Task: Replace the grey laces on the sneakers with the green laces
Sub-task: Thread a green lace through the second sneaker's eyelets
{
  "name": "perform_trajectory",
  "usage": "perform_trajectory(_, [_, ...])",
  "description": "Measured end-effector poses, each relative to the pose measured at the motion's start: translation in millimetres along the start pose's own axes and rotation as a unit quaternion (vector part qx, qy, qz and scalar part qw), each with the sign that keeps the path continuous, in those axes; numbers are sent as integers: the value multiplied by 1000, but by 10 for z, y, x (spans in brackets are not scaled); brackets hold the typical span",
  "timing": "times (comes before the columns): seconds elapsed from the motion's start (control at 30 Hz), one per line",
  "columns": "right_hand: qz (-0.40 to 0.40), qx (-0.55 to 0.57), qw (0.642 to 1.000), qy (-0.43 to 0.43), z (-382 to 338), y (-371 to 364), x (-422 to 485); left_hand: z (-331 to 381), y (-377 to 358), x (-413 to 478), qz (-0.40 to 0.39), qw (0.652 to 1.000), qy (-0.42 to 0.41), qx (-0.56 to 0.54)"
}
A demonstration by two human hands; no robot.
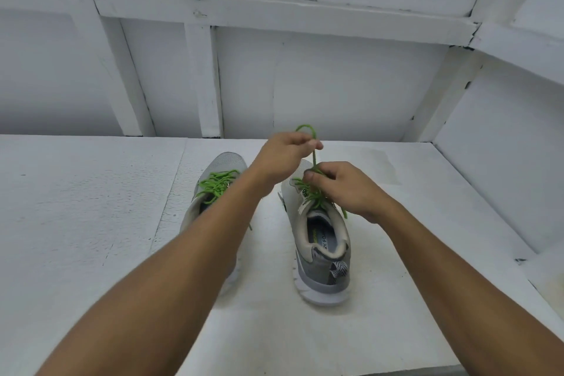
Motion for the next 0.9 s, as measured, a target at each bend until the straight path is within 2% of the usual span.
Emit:
perform_trajectory(0.1, [-5, 85, 996, -40, 19, -19, 24, 75, 51, 57, -85, 986, 11, 145])
perform_trajectory(0.2, [-12, 107, 992, -59, -4, 2, 11, 78, 121, 71, -129, 943, -18, 305])
perform_trajectory(0.37, [-25, 122, 990, -60, -19, 10, 2, 10, 108, 37, -129, 930, -56, 340])
perform_trajectory(0.47, [-24, 150, 987, -50, 18, 31, 9, -25, 109, 14, -114, 938, -51, 324])
perform_trajectory(0.57, [-6, 186, 982, -37, 66, 43, 0, -132, 88, -79, -105, 972, 13, 209])
perform_trajectory(0.67, [37, 204, 977, -46, 85, 44, -7, -284, -11, -214, -95, 983, 19, 156])
perform_trajectory(0.83, [87, 154, 981, -75, 83, 47, -14, -476, -139, -250, -11, 997, -5, 80])
perform_trajectory(0.9, [103, 119, 985, -68, 83, 55, -22, -503, -158, -230, -2, 997, -13, 76])
Point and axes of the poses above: each hand's wrist, its own x-axis towards the middle knuckle, its own y-axis out of the back of the hand, z = x × y, the point moved 1 cm from there along x, towards the middle knuckle, and after that the axes turned 13 degrees about -x, right-handed, at the moved point
